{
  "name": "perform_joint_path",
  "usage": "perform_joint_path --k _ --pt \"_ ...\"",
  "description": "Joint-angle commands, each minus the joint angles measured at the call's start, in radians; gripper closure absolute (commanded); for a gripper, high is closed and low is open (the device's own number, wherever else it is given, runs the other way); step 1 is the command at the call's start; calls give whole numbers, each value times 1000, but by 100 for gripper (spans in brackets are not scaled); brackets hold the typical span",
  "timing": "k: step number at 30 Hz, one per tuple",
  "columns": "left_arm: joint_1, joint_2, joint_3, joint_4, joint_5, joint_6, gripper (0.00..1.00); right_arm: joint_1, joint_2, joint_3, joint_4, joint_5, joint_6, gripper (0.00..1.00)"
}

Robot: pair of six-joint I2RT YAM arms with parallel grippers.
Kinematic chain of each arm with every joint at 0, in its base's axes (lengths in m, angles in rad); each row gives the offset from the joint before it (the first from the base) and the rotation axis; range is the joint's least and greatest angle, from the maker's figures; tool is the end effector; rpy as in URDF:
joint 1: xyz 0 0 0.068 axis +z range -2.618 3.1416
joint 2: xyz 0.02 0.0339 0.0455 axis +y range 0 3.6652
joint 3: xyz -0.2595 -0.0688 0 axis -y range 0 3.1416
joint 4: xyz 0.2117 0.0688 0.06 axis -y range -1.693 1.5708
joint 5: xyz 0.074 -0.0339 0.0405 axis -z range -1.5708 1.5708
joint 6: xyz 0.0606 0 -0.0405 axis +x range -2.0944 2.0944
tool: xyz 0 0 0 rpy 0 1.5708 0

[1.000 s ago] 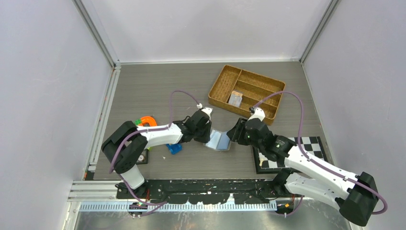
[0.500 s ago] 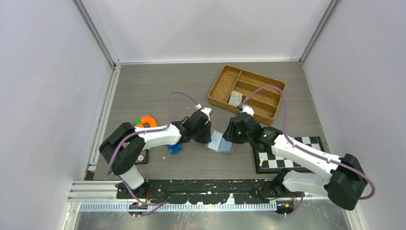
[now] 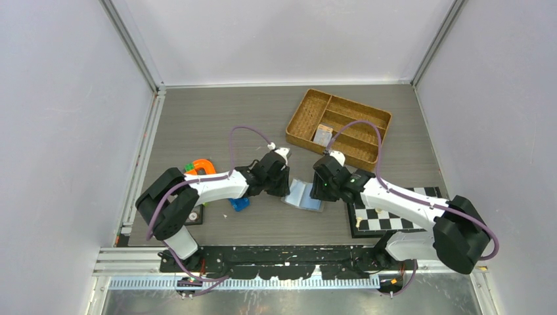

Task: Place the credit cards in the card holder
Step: Open the card holder at the center of the board.

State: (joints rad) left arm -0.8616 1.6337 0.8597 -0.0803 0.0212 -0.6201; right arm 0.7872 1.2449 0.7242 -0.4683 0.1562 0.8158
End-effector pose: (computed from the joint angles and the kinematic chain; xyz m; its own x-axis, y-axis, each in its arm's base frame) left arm 0.2061 -0.2422 0.1659 -0.8458 0.0935 -0.5252 0.3395 0.8538 -0.3947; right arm 0.1648 0.1520 0.1942 -0.8698 0.1463 -0.4712 -0.0087 0.9503 0.3111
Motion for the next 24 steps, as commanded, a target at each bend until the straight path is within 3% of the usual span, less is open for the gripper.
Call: perform_joint_path --k 1,18,24 --pt "3 -24 -8 21 14 0 83 -12 24 4 1 23 10 61" --pt "3 0 -28 62 23 8 86 -44 155 -53 104 -50 48 61" --pt "3 -16 -56 76 29 25 87 -44 110 -163 347 -207 83 57"
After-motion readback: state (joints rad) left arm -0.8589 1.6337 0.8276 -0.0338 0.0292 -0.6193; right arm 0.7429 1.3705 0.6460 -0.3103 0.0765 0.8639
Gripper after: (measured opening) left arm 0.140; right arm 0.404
